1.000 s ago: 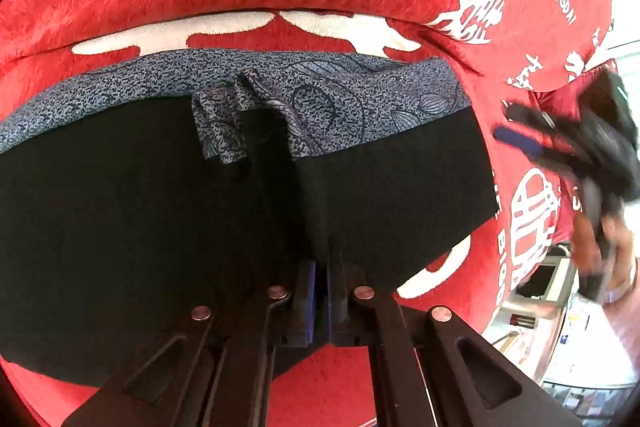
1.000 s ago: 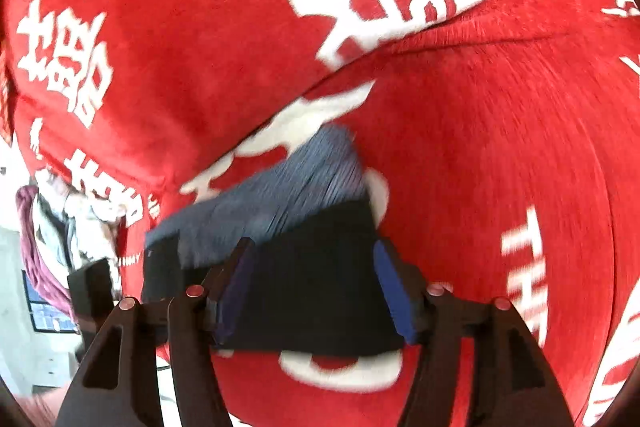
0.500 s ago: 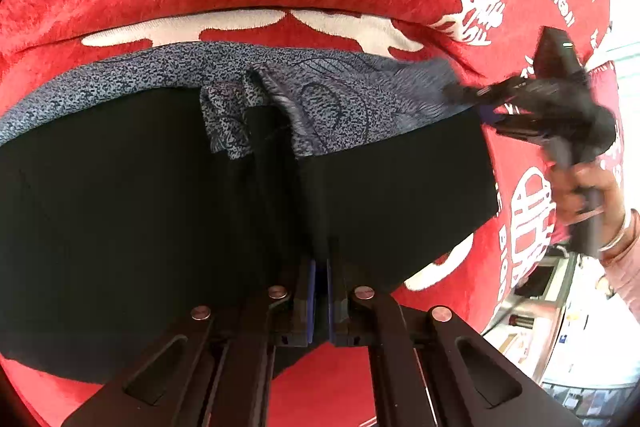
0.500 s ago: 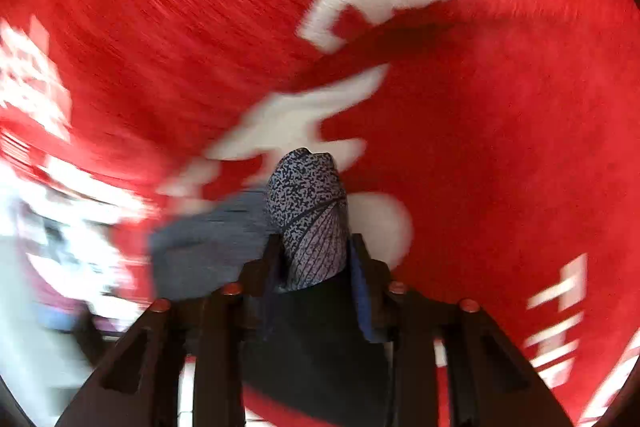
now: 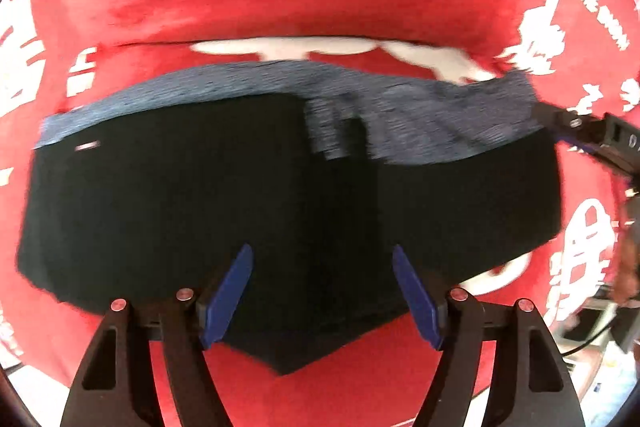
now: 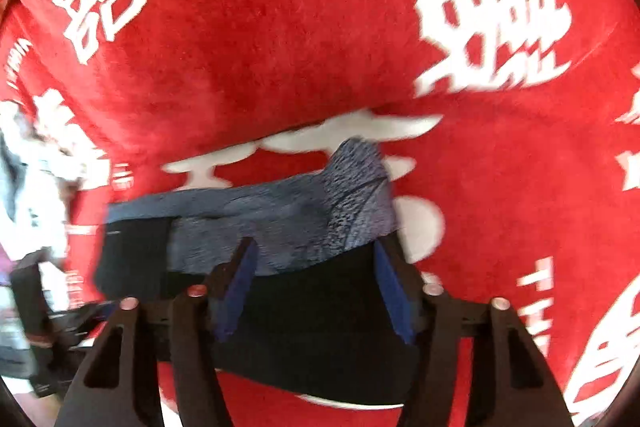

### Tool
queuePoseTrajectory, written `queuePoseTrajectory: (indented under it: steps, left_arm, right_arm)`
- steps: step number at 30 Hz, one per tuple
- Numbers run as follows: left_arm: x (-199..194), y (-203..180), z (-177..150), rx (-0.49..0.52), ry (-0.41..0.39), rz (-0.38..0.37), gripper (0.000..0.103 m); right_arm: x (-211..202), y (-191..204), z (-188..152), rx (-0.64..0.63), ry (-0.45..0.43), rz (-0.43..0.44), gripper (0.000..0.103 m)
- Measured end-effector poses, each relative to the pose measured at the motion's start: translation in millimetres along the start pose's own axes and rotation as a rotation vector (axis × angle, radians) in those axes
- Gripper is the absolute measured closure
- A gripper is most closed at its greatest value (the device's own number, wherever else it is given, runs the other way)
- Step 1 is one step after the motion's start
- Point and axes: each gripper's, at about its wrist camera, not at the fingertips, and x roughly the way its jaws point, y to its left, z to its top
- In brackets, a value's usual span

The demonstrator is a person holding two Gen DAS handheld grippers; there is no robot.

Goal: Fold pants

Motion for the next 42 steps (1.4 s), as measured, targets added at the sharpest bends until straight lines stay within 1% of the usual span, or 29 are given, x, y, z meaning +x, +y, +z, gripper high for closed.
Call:
queuePoseTrajectory:
  steps: [2, 3, 4, 5, 6, 7, 8, 9, 10, 12, 14, 15, 16, 17, 18, 19, 20, 21, 22, 23, 25, 27, 30, 32, 33, 35, 37, 39, 42]
  left_arm:
    - [-1, 11, -5, -0.006, -0.001, 0.041, 0.029]
    - [-2, 15, -7, -0.01, -0.003, 0.056, 0.029]
    - [-2, 21, -11, -0.017, -0.005, 0.072, 0.029]
    - [-3, 27, -13, -0.027, -0.006, 0.083, 0.029]
    - [-4, 33, -16, -0.042, -0.009, 0.086, 0.029]
    - [-5, 39, -19, -0.058, -0.01, 0.086, 0.029]
    - [-5, 45, -22, -0.077, -0.009, 0.088, 0.029]
    - [-4, 48, -24, -0.09, -0.006, 0.089, 0.029]
    - [-3, 52, -26, -0.103, -0.003, 0.091, 0.029]
    - [-3, 57, -30, -0.119, 0.002, 0.095, 0.029]
    - [-5, 61, -34, -0.123, -0.002, 0.097, 0.029]
    - [-6, 63, -35, -0.125, -0.004, 0.1, 0.029]
    - [-6, 65, -37, -0.128, -0.004, 0.105, 0.029]
    - [-7, 66, -39, -0.132, -0.002, 0.112, 0.029]
    - [-8, 69, -42, -0.138, -0.002, 0.117, 0.029]
    - [-8, 70, -43, -0.142, -0.004, 0.118, 0.029]
    - [-8, 72, -45, -0.147, -0.004, 0.121, 0.029]
    - [-7, 73, -46, -0.148, 0.002, 0.125, 0.029]
    - [-5, 74, -47, -0.147, 0.009, 0.129, 0.029]
    - [-4, 75, -48, -0.147, 0.016, 0.135, 0.029]
    - [-4, 77, -50, -0.148, 0.021, 0.143, 0.029]
    - [-4, 78, -52, -0.149, 0.028, 0.148, 0.029]
    - [-2, 80, -53, -0.153, 0.029, 0.155, 0.029]
    - [-2, 82, -52, -0.164, 0.035, 0.15, 0.016]
    - [-3, 83, -52, -0.17, 0.031, 0.151, 0.004]
    - [-7, 84, -52, -0.169, 0.013, 0.164, 0.002]
    - [-7, 86, -52, -0.17, 0.018, 0.172, 0.002]
    - [-4, 89, -52, -0.178, 0.034, 0.18, 0.002]
    - [0, 95, -52, -0.179, 0.059, 0.214, 0.002]
  right_arm:
    - [-4, -4, 0, 0.027, -0.037, -0.108, 0.043]
    - [-5, -7, -2, 0.054, -0.052, -0.201, 0.043]
    - [-7, -10, -1, 0.071, -0.06, -0.245, 0.043]
    - [-11, -12, -1, 0.084, -0.071, -0.246, 0.043]
    - [-18, -11, -2, 0.097, -0.098, -0.185, 0.043]
    - [-20, -5, -2, 0.082, -0.101, -0.12, 0.043]
    - [-18, 2, -1, 0.057, -0.088, -0.087, 0.043]
    - [-11, 20, -1, 0.004, -0.053, -0.02, 0.044]
    - [-6, 29, -3, -0.016, -0.032, 0.033, 0.044]
    - [15, 56, -5, -0.043, 0.045, 0.166, 0.044]
    - [44, 78, -9, -0.043, 0.096, 0.185, 0.045]
    - [64, 85, -13, -0.021, 0.138, 0.22, 0.047]
    - [85, 93, -21, 0.005, 0.21, 0.247, 0.046]
    - [93, 98, -25, 0.008, 0.216, 0.224, 0.046]
    - [85, 111, -30, -0.047, 0.155, 0.164, 0.046]
    - [82, 118, -31, -0.088, 0.161, 0.142, 0.046]
    - [77, 123, -35, -0.124, 0.166, 0.159, 0.046]
    - [68, 125, -39, -0.135, 0.184, 0.239, 0.047]
    - [64, 124, -41, -0.141, 0.2, 0.28, 0.047]
    - [57, 125, -45, -0.163, 0.215, 0.295, 0.048]
    - [40, 123, -49, -0.213, 0.188, 0.226, 0.048]
    - [29, 116, -47, -0.192, 0.163, 0.205, 0.047]
    - [25, 101, -40, -0.142, 0.153, 0.176, 0.047]
    - [38, 103, -40, -0.13, 0.169, 0.159, 0.047]
    - [41, 104, -41, -0.12, 0.179, 0.152, 0.047]
    - [48, 110, -47, -0.117, 0.198, 0.155, 0.047]
    - [52, 115, -56, -0.126, 0.224, 0.154, 0.045]
    - [50, 119, -68, -0.144, 0.233, 0.139, 0.037]
    - [46, 125, -76, -0.176, 0.233, 0.118, 0.032]
